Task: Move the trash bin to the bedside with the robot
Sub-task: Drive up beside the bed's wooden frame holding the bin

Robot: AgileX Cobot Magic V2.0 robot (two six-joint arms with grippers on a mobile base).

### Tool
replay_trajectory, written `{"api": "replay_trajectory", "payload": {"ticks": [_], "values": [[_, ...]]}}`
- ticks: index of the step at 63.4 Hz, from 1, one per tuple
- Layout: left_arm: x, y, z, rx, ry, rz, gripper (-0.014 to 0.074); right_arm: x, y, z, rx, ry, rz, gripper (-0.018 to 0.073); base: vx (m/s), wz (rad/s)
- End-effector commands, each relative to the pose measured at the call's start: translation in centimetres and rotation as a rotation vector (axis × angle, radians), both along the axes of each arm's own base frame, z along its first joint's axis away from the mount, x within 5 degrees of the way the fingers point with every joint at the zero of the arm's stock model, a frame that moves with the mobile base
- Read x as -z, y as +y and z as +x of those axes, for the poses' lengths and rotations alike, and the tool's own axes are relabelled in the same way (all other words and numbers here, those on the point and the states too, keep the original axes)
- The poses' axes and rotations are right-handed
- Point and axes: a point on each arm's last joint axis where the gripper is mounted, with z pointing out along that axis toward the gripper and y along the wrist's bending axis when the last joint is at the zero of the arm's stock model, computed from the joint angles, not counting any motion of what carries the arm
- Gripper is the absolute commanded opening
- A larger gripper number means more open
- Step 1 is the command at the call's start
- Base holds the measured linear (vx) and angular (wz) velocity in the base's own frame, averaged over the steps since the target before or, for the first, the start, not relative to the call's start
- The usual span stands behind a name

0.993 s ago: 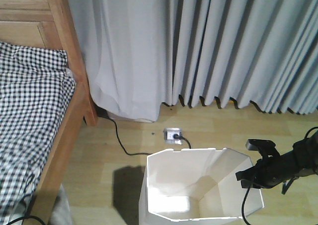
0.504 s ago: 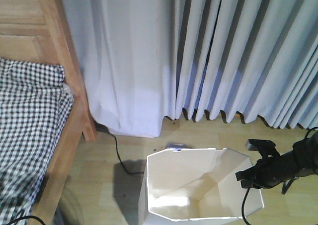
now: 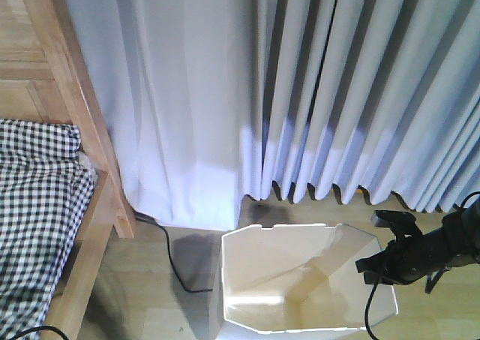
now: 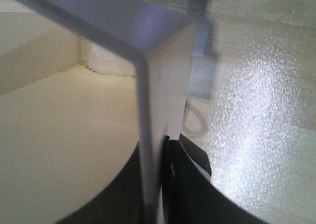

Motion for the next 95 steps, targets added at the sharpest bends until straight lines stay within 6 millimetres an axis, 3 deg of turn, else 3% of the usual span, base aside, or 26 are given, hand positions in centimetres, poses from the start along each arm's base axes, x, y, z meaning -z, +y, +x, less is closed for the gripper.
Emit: {"api": "replay_trajectory", "payload": {"ticks": [1, 84, 95], "values": [[0.1, -0.1, 0.1, 0.008, -0.067, -0.004, -0.0006, -2.8, 1.2, 1.2, 0.003, -0.08, 0.183, -0.0007, 0.15, 0.01], [0.1, -0.1, 0.1, 0.008, -0.067, -0.004, -0.0006, -2.7, 1.1, 1.3, 0.012, -0.085, 0.165, -0.0007, 0.04, 0.01], [0.1, -0.1, 0.1, 0.008, -0.067, -0.004, -0.0006, -1.3, -0.1, 2.9, 0.056, -0.084, 0.057, -0.0007, 0.0, -0.01]]}}
